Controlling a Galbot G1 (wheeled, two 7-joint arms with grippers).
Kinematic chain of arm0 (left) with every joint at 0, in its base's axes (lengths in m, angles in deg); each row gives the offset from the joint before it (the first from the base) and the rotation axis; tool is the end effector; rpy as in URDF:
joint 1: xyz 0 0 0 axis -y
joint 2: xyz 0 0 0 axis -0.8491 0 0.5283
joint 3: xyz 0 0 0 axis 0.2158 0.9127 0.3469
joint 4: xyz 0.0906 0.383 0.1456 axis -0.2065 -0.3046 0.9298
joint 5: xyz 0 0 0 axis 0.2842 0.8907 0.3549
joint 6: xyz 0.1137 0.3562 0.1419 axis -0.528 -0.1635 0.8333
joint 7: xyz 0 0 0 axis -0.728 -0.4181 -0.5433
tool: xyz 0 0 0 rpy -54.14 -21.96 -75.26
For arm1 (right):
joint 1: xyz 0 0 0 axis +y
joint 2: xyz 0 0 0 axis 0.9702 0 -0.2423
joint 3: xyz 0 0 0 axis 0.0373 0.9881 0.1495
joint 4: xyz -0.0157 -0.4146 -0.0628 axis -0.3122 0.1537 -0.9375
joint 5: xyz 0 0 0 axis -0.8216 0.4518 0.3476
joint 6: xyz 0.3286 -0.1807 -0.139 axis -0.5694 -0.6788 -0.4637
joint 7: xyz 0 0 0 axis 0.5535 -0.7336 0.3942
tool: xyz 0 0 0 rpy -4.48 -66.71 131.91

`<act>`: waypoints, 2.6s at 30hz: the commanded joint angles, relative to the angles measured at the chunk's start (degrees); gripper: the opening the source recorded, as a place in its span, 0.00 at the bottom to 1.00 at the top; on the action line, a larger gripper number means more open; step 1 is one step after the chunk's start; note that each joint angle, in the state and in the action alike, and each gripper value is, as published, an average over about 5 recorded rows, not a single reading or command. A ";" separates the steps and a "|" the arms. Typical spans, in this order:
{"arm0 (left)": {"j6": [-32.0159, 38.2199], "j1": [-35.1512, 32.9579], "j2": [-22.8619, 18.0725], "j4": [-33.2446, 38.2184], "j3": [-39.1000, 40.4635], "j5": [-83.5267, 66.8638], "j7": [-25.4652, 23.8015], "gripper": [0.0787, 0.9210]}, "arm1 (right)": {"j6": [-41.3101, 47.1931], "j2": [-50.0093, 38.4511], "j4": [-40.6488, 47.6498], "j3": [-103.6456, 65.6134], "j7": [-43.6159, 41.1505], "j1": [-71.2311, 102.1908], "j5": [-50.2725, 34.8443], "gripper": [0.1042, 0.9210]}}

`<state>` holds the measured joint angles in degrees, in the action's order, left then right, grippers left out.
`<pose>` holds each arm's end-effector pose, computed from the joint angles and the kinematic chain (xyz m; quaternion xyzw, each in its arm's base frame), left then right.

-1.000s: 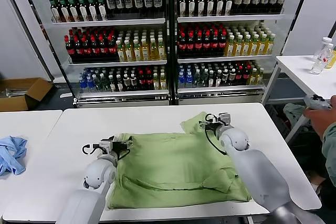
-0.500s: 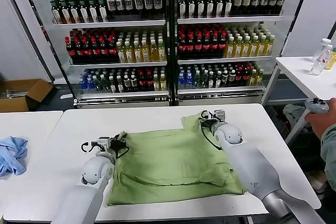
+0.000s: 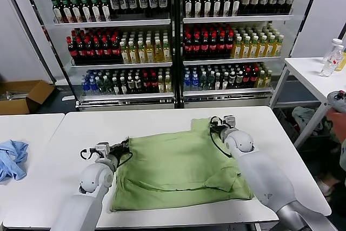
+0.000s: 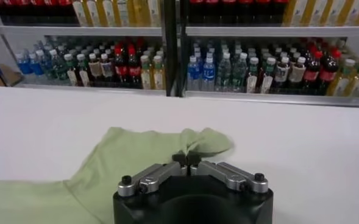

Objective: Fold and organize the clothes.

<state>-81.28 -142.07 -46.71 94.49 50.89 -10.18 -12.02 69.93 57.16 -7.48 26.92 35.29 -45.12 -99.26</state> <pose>0.4363 0.0774 -0.3710 -0.0393 -0.9664 0.0600 0.2467 0.5790 -0.0494 -0.3397 0.1010 -0.9572 0.0126 0.2710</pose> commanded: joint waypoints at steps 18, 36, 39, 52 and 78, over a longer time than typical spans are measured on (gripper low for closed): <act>-1.51 -23.27 2.12 26.81 -7.83 -2.05 -2.42 0.01 | 1.13 -14.17 -42.99 -19.43 1.99 35.03 -0.87 0.00; 4.76 -31.13 -1.15 28.67 -5.11 13.43 0.28 0.09 | 3.60 -7.75 -47.75 -25.05 3.75 51.00 9.43 0.14; 8.57 -32.86 -4.19 29.37 -4.04 16.85 5.59 0.19 | 3.24 -7.48 -48.84 -25.35 3.61 52.17 9.90 0.24; 11.90 -32.61 -13.65 19.73 -1.46 26.92 13.97 0.65 | 2.40 -7.35 -50.05 -25.85 3.26 55.20 11.54 0.70; 10.21 -34.40 -2.90 24.75 -16.29 1.97 2.92 0.16 | 1.78 -8.05 -51.39 -27.72 4.01 54.60 9.59 0.88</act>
<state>-70.85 -175.76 -55.31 117.59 45.32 1.65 -5.70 71.79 49.24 -58.63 -0.43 39.24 9.29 -89.27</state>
